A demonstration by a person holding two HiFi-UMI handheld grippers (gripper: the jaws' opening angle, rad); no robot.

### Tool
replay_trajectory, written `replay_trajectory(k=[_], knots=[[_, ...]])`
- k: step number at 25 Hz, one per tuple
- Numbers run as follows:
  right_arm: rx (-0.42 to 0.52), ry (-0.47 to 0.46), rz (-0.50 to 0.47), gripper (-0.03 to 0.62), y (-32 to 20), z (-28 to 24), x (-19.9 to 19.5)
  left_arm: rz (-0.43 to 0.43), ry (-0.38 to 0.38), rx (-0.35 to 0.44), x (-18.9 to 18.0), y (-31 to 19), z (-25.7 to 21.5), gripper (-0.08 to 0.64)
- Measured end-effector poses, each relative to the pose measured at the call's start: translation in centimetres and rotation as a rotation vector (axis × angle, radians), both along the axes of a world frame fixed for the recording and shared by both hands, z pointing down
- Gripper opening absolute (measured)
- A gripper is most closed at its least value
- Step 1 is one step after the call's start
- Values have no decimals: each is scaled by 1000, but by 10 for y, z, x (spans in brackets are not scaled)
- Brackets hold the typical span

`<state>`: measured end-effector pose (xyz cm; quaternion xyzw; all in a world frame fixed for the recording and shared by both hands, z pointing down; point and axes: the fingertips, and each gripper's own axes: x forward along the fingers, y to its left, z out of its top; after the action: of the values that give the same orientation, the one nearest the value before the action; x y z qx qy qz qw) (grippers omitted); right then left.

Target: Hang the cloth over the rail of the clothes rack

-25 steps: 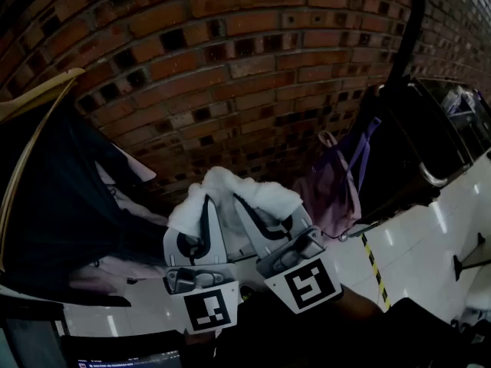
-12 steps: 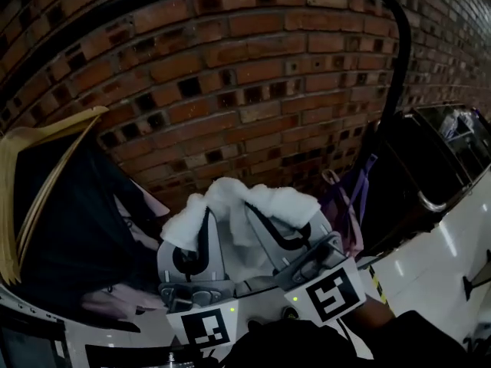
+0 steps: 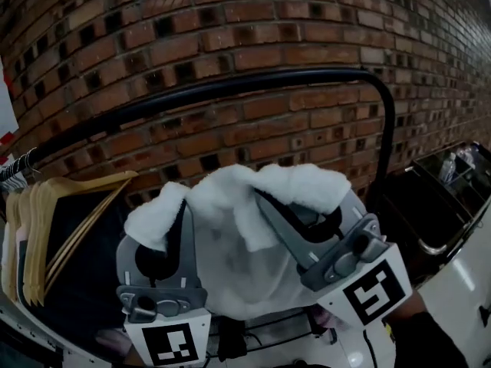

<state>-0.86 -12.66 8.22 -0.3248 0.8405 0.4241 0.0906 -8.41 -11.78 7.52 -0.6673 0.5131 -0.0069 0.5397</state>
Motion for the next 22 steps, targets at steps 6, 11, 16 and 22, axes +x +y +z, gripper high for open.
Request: replay_trajectory(k=[6, 11, 16, 22], knots=[[204, 55, -20, 19, 11, -83, -6, -6, -73, 141, 1, 9, -83, 17], [298, 119, 29, 20, -1, -150, -13, -79, -186, 279, 2, 5, -158, 17], [315, 102, 96, 20, -31, -226, -18, -276, -83, 214, -37, -35, -224, 17], [355, 279, 190, 19, -82, -262, -52, -418, -209, 270, -45, -90, -266, 17]])
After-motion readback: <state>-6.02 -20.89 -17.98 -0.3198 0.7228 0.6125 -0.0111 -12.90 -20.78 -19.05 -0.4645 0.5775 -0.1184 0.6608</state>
